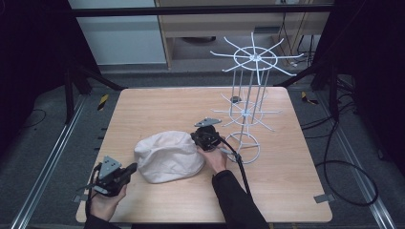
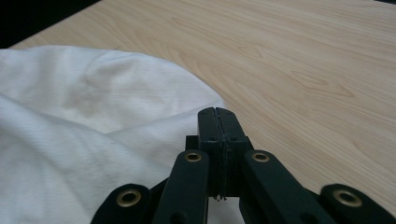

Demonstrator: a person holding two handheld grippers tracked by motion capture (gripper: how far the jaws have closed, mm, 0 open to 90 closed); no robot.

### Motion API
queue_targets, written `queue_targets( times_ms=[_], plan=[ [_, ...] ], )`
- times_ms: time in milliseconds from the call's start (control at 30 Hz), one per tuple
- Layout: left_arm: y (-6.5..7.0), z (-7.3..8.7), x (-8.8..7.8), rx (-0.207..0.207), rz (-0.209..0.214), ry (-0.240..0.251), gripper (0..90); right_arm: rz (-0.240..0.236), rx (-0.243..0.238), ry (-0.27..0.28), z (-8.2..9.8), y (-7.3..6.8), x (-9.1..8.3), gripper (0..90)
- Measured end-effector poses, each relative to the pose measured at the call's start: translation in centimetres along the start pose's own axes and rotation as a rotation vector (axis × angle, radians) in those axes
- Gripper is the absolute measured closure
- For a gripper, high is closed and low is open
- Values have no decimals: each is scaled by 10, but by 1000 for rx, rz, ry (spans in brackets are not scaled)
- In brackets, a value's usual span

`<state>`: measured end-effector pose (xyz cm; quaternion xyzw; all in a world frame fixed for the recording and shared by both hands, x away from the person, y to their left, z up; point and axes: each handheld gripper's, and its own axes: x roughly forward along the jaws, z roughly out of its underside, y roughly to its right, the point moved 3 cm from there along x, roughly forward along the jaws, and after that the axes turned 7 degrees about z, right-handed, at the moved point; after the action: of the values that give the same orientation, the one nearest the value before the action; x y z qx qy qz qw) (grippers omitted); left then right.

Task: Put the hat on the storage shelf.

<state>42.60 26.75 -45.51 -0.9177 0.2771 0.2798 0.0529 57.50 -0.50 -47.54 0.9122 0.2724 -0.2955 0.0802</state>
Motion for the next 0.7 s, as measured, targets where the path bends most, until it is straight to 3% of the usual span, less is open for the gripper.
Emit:
queue_targets(
  times_ms=[100,233,367,700],
  plan=[
    [17,2,9,51,36,-35,896,10,3,-18,2,3,2,900],
    [23,4,30,65,45,-97,896,2,-16,-43,5,2,6,900],
    [14,3,42,58,13,-129,896,-21,-38,-61,9,-3,3,900],
    [-22,-4,52,-14,-74,-122,896,-117,-83,-54,25,-26,-19,900]
  ],
)
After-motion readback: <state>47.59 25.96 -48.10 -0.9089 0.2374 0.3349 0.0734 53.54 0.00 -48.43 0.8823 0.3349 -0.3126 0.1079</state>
